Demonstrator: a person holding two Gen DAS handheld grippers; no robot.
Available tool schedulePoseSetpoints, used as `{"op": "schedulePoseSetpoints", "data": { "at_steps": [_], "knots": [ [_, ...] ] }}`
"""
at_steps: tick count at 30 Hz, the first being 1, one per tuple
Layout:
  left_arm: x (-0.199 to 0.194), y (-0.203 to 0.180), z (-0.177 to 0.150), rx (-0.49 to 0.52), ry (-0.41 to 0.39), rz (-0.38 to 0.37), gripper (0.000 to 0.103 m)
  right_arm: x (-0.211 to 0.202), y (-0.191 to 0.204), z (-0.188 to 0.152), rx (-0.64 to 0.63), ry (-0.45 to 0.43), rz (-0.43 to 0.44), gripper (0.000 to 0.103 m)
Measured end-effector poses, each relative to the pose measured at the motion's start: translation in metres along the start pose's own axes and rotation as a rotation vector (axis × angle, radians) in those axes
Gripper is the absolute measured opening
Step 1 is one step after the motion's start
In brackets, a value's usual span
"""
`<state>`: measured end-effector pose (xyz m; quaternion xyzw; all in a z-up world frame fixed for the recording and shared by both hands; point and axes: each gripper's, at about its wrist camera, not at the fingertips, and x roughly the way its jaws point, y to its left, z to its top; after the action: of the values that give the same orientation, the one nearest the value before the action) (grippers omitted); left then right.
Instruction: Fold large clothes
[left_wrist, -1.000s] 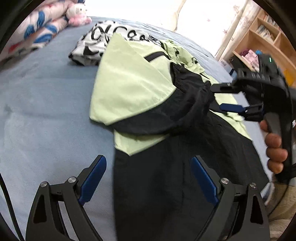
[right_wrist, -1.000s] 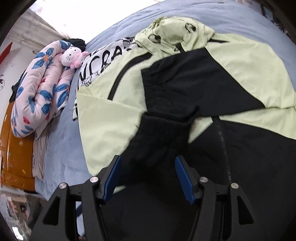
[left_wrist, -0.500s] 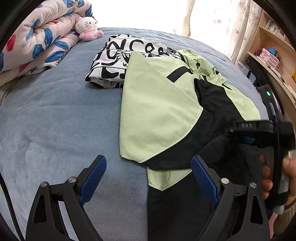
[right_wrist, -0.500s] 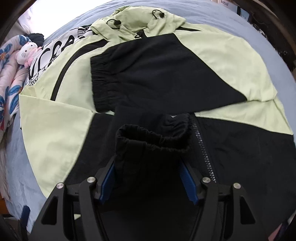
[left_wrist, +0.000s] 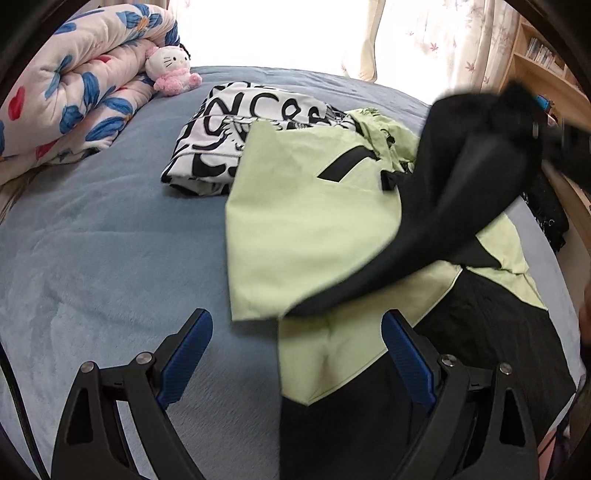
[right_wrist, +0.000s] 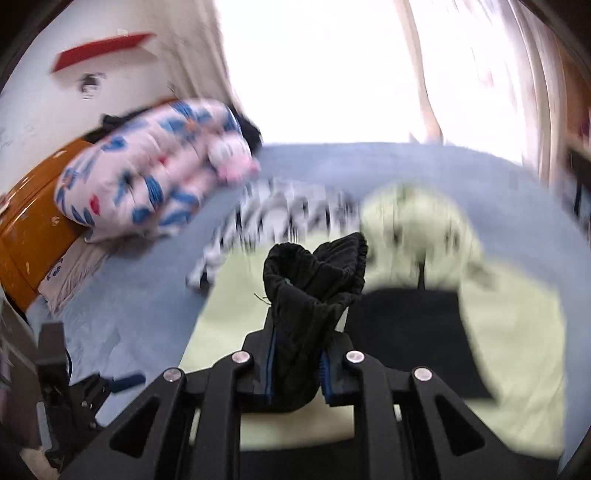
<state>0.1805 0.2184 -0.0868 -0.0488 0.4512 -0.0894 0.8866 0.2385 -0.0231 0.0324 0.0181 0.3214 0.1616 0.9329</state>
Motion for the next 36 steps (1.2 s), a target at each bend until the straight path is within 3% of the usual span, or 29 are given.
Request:
{"op": "schedulePoseSetpoints", "data": {
  "at_steps": [3,6,8,9,10,12,13,15,20,28,30,33,35,36],
  "knots": [
    [0.006,-0.01,0.007,0.014,-0.004,-0.007,0.092,0.001,-0.031,0.008,-0.006,-0.075,-0.041,0.018],
    [0.015,-0.022,0.012,0.04,0.003,-0.01,0.092,0.014,-0.076,-0.007,-0.018,-0.14,-0.166,0.02],
    [0.025,-0.03,0.013,0.063,0.017,-0.009,0.092,0.035,-0.115,-0.028,0.017,-0.084,-0.26,0.033],
    [0.029,-0.032,0.014,0.072,0.026,-0.007,0.092,0.055,-0.145,-0.046,0.065,0.038,-0.319,0.051],
    [0.034,-0.035,0.015,0.082,0.036,-0.007,0.092,0.067,-0.164,-0.058,0.112,0.125,-0.336,0.063],
    [0.042,-0.038,0.018,0.096,0.053,-0.016,0.092,0.084,-0.206,-0.087,0.261,0.297,-0.306,0.063],
    [0.046,-0.038,0.02,0.102,0.059,-0.026,0.092,0.084,-0.216,-0.095,0.311,0.32,-0.283,0.063],
    [0.051,-0.035,0.027,0.102,0.065,-0.038,0.092,0.073,-0.24,-0.107,0.439,0.31,-0.213,0.063],
    [0.075,-0.02,0.059,0.065,0.076,-0.062,0.092,0.065,-0.264,-0.097,0.564,0.268,-0.097,0.065],
    [0.138,-0.002,0.114,0.022,0.112,-0.074,0.092,0.133,-0.26,-0.077,0.428,0.386,-0.089,0.065],
    [0.151,-0.002,0.122,0.028,0.115,-0.082,0.092,0.146,-0.259,-0.074,0.397,0.379,-0.11,0.065],
    [0.169,-0.001,0.128,0.028,0.124,-0.033,0.091,0.158,-0.252,-0.07,0.329,0.369,-0.121,0.064],
    [0.177,-0.001,0.129,0.015,0.13,-0.018,0.091,0.164,-0.24,-0.066,0.237,0.389,-0.119,0.032],
    [0.179,-0.001,0.129,0.008,0.132,-0.023,0.091,0.165,-0.238,-0.064,0.214,0.389,-0.13,0.029]
  ]
}}
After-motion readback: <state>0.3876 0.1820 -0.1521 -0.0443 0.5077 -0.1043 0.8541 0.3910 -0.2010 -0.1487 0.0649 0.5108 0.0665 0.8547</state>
